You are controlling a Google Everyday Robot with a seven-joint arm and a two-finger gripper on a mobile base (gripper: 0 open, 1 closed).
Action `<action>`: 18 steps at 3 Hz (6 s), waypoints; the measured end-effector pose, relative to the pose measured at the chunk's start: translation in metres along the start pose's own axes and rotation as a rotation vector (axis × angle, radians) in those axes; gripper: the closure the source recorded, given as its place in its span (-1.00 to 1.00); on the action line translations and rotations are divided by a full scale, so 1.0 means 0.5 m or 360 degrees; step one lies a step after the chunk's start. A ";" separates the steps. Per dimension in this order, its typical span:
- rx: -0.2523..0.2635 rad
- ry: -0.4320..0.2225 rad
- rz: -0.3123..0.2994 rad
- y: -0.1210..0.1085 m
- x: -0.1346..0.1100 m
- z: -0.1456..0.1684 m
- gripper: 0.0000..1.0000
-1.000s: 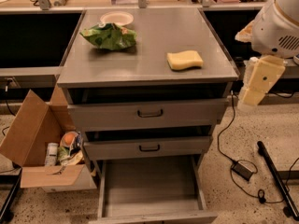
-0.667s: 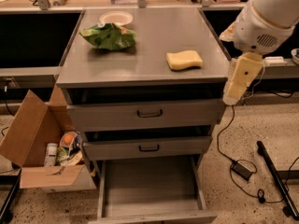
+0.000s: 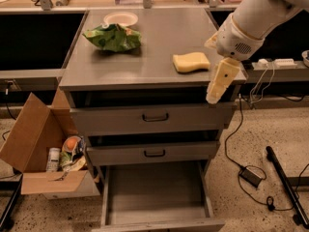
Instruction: Place sponge into bottom drawer
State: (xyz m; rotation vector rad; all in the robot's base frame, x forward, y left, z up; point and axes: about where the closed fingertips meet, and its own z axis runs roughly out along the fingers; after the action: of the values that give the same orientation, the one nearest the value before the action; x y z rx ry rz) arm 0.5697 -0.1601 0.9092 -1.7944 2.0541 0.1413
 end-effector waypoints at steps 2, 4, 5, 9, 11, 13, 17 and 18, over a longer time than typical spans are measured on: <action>0.0018 -0.0023 0.0010 -0.028 0.007 0.016 -1.00; 0.0058 -0.0236 0.0203 -0.143 0.064 0.051 -1.00; 0.0038 -0.0357 0.0298 -0.191 0.079 0.075 -1.00; 0.0083 -0.0514 0.0538 -0.323 0.092 0.167 -1.00; 0.0007 -0.0486 0.0551 -0.322 0.079 0.214 -0.02; 0.0006 -0.0602 0.0340 -0.247 0.016 0.096 0.99; -0.0086 -0.0697 0.0081 0.012 -0.075 -0.011 1.00; -0.0059 -0.0625 0.0002 0.089 -0.084 0.003 1.00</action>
Offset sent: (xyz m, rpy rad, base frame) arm 0.0350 -0.0098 -0.0108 0.0340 -0.0281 -0.0215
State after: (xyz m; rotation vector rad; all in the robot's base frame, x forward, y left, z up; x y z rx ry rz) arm 0.5309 -0.1132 0.9150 -1.6310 1.7819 0.4940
